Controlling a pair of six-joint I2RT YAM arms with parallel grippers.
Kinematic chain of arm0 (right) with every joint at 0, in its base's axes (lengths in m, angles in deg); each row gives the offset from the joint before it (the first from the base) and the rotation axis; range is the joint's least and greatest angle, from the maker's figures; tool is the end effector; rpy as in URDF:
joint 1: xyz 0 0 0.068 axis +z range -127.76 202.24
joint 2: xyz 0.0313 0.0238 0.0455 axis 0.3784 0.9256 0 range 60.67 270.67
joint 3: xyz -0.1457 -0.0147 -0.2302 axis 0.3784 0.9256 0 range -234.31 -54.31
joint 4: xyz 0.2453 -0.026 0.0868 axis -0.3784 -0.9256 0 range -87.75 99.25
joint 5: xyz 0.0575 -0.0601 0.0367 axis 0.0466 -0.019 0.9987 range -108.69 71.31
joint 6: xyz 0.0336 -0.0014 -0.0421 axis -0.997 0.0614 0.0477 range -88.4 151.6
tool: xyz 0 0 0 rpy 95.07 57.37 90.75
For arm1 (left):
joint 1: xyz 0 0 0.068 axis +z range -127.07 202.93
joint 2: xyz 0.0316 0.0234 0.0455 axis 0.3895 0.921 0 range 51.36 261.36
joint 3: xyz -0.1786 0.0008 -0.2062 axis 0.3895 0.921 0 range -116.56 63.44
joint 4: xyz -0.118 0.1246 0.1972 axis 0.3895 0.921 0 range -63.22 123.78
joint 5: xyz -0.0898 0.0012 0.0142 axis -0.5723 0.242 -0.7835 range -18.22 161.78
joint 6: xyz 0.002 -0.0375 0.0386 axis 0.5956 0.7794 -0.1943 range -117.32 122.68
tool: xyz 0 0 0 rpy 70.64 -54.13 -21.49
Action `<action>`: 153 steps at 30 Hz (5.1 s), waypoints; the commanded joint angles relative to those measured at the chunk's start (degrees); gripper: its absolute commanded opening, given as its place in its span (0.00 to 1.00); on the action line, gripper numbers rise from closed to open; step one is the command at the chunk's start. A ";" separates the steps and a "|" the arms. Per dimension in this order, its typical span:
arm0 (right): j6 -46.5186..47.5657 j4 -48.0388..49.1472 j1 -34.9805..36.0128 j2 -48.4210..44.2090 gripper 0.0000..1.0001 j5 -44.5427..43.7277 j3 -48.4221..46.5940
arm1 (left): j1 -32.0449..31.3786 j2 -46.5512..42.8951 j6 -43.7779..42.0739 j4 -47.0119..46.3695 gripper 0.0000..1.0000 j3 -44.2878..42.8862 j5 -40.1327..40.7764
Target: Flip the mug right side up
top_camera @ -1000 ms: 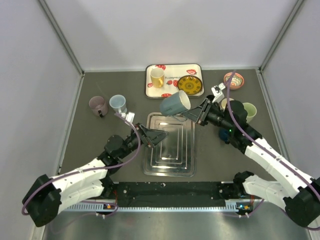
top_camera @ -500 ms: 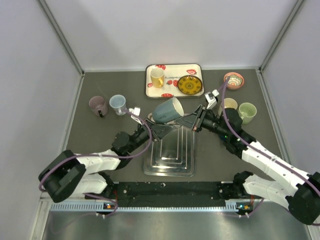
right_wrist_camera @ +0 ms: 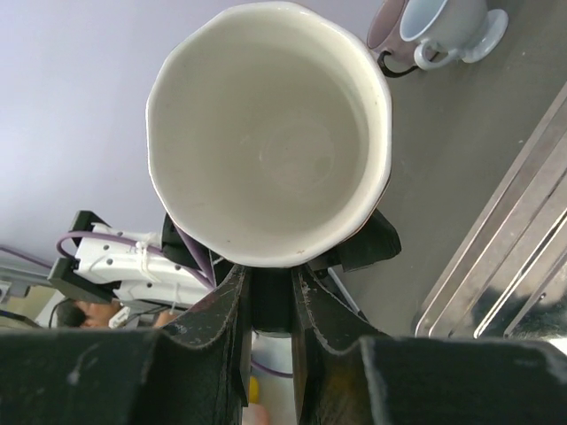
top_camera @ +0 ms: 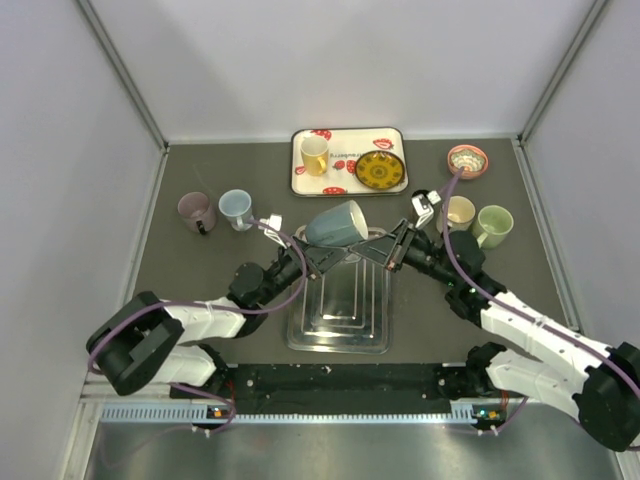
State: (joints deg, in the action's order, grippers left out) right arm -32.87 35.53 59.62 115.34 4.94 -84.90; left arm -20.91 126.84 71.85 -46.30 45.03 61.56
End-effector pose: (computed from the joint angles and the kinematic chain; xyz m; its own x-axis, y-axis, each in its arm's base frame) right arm 0.1677 0.1462 0.2878 -0.7760 0.4475 -0.4445 -0.4045 0.1878 0.8951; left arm 0.1702 -0.1722 0.2262 -0.6811 -0.6211 -0.3877 0.4723 0.0319 -0.8809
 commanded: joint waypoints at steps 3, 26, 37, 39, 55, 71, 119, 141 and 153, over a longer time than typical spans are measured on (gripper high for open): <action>-3.47 14.14 1.11 -3.87 0.00 4.57 1.06 | 2.17 -2.88 0.79 -22.63 0.64 -0.04 3.72; -5.94 18.28 0.93 -2.03 0.00 10.29 2.73 | 3.23 -1.30 5.72 -22.63 0.19 -7.42 -9.21; -4.01 15.30 1.02 -1.76 0.00 13.53 1.24 | 3.23 -1.65 6.16 -22.63 0.00 -8.13 -12.89; -1.46 12.06 1.02 -2.11 0.00 14.24 0.01 | 3.23 -2.44 5.37 -22.55 0.00 -7.34 -12.81; 13.84 -13.01 1.02 -4.58 0.52 13.45 -9.57 | 3.23 -17.63 -10.43 -1.82 0.00 -3.12 -9.91; 37.04 -56.77 1.02 -18.46 0.61 -16.86 -13.18 | 3.14 -27.86 -42.00 72.61 0.00 -21.73 15.13; 37.31 -61.97 0.93 -21.36 0.60 -26.45 -8.70 | 3.40 23.13 -46.40 98.74 0.06 -50.40 32.80; 37.31 -75.31 -1.34 -7.31 0.70 -56.95 -23.99 | 2.26 -12.10 -40.78 96.04 0.99 -34.86 33.61; 30.37 -75.68 -13.39 -5.37 0.63 -44.73 -15.65 | 2.61 -15.72 -40.24 88.64 0.89 -25.97 13.67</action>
State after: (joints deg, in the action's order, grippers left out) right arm 0.66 -39.77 46.84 108.78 -41.74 -101.64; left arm -18.35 111.11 31.55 48.23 19.63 82.98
